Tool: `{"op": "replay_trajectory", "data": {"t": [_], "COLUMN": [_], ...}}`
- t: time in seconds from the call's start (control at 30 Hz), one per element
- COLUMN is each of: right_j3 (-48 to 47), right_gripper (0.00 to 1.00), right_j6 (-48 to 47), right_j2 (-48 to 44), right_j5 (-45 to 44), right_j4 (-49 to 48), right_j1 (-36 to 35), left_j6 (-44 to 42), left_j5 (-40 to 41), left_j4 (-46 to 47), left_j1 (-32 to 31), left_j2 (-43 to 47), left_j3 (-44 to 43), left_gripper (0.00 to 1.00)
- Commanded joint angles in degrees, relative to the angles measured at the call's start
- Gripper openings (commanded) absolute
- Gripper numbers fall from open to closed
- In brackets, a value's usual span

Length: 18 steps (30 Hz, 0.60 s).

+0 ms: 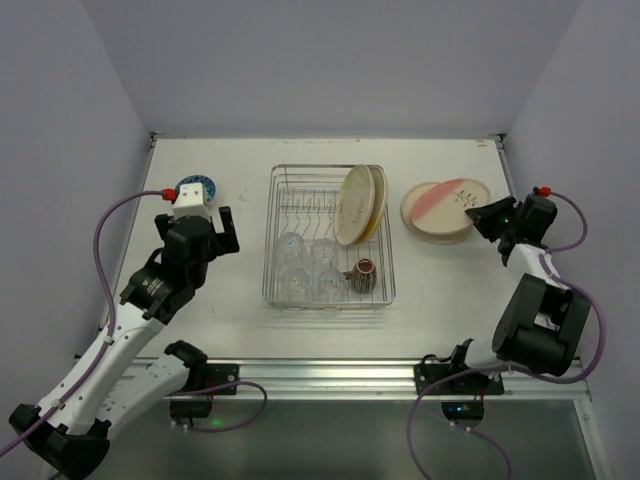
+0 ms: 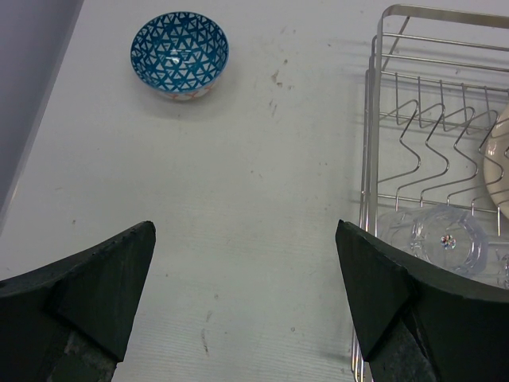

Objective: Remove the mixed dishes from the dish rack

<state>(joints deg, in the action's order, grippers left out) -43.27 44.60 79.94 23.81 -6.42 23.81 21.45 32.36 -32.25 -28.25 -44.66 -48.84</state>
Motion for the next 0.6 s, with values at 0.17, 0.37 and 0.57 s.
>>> {"op": "replay_trajectory", "data": {"t": [0.17, 0.37, 0.57], "right_j3": [-1.7, -3.5, -8.1], "right_gripper": [0.15, 0.24, 0.42], "right_j6": [2.2, 2.9, 3.0], "right_j2": [4.4, 9.4, 14.7], "right_j5": [4.2, 3.8, 2.4], "right_j4": [-11.3, -10.3, -4.4], "right_j1": [0.4, 0.4, 0.4], "left_j6": [-0.4, -0.4, -0.5], "left_j5": [1.0, 0.5, 0.2], "left_j4": [2.3, 2.5, 2.6], "left_j1": [0.3, 0.3, 0.3], "left_j2": [0.5, 0.5, 0.5], "left_j3": [0.4, 0.5, 0.5], "left_gripper": [1.00, 1.00, 1.00]}}
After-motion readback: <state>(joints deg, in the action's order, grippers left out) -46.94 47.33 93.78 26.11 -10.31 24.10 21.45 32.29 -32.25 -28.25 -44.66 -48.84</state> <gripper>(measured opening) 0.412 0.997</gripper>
